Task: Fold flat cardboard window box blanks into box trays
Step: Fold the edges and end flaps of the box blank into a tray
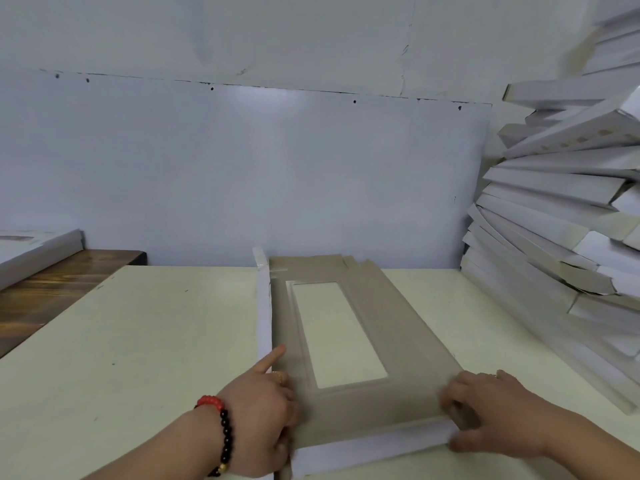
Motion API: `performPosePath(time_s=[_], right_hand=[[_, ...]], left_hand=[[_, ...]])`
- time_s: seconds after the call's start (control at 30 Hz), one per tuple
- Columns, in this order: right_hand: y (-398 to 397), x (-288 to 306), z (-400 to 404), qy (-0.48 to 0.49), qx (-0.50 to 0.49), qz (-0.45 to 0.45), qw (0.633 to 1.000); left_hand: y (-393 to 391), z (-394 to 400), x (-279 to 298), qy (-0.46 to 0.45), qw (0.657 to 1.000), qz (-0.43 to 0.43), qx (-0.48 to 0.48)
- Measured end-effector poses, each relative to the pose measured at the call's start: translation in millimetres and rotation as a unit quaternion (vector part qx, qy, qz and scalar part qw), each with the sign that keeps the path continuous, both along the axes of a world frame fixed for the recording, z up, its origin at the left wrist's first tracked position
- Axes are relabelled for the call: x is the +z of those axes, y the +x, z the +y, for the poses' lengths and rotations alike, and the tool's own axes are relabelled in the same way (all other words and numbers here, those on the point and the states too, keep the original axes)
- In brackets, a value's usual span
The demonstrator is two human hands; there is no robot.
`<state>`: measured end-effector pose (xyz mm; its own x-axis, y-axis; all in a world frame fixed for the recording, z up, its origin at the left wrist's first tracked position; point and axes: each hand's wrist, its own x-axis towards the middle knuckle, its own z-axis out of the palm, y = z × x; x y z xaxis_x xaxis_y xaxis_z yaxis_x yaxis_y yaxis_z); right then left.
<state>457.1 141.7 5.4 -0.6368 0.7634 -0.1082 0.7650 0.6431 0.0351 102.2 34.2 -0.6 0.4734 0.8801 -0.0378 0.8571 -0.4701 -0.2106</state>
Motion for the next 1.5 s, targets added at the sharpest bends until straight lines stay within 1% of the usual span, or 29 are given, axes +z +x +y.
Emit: performPosePath(time_s=[0.07, 0.13, 0.17, 0.23, 0.3, 0.33, 0.43, 0.5, 0.63, 0.77, 0.93, 0.97, 1.03, 1.07, 1.1, 1.13, 1.17, 1.23, 1.33, 1.43, 1.5], right_hand=[[-3, -1, 0, 0.008, 0.018, -0.020, 1.000], [-6, 0, -1, -0.012, 0.032, -0.016, 0.999], [-6, 1, -2, -0.026, 0.040, -0.009, 0.999], [-7, 4, -2, -0.066, 0.027, 0.030, 0.997], [-9, 6, -3, -0.103, 0.005, 0.070, 0.992], [-11, 8, -4, -0.115, 0.010, 0.079, 0.990], [-13, 9, -8, -0.139, 0.049, 0.109, 0.983], [-13, 10, -12, -0.145, 0.053, 0.139, 0.978], [-11, 5, -15, -0.133, 0.033, 0.191, 0.972], [-12, -9, -12, -0.062, -0.001, 0.225, 0.972], [-19, -15, -7, -0.040, -0.027, 0.274, 0.960], [-19, -15, -6, -0.041, -0.025, 0.274, 0.960], [-19, -12, -9, -0.080, -0.016, 0.282, 0.956], [-19, -8, -12, -0.111, -0.012, 0.287, 0.951], [-19, -4, -16, -0.131, -0.006, 0.275, 0.952], [-18, -4, -17, -0.131, 0.010, 0.249, 0.960], [-16, -5, -18, -0.103, 0.033, 0.215, 0.971], [-17, -8, -21, -0.034, 0.087, 0.150, 0.984], [-28, -13, -21, 0.109, 0.166, 0.121, 0.973], [-49, -12, -29, 0.171, 0.139, 0.111, 0.969], [-69, -15, -33, 0.201, 0.143, 0.130, 0.960]], left_hand=[[-6, -2, 4, -0.020, 0.998, 0.053, 0.010], [-11, -3, 0, -0.067, 0.995, 0.075, 0.015], [-12, -5, -3, -0.090, 0.993, 0.066, 0.026], [-15, -9, -8, -0.104, 0.993, 0.015, 0.055], [-14, -15, -13, -0.090, 0.992, -0.046, 0.072], [-12, -17, -17, -0.079, 0.992, -0.066, 0.075], [-3, -21, -27, -0.059, 0.989, -0.093, 0.096], [4, -22, -27, -0.042, 0.986, -0.120, 0.111], [13, -26, -17, -0.016, 0.971, -0.199, 0.133], [20, -26, -11, -0.010, 0.961, -0.226, 0.159], [14, -24, -8, -0.012, 0.955, -0.257, 0.150], [11, -24, -7, -0.017, 0.955, -0.260, 0.142], [6, -24, -7, -0.028, 0.960, -0.256, 0.112], [6, -24, -9, -0.036, 0.966, -0.240, 0.093], [6, -23, -13, -0.045, 0.974, -0.210, 0.075], [8, -22, -16, -0.054, 0.982, -0.170, 0.061], [11, -22, -20, -0.057, 0.987, -0.138, 0.057], [19, -19, -23, -0.055, 0.989, -0.116, 0.072], [34, -16, -22, -0.048, 0.989, -0.109, 0.091], [49, -9, -18, -0.032, 0.986, -0.100, 0.131], [62, -1, -15, -0.026, 0.984, -0.088, 0.154]])
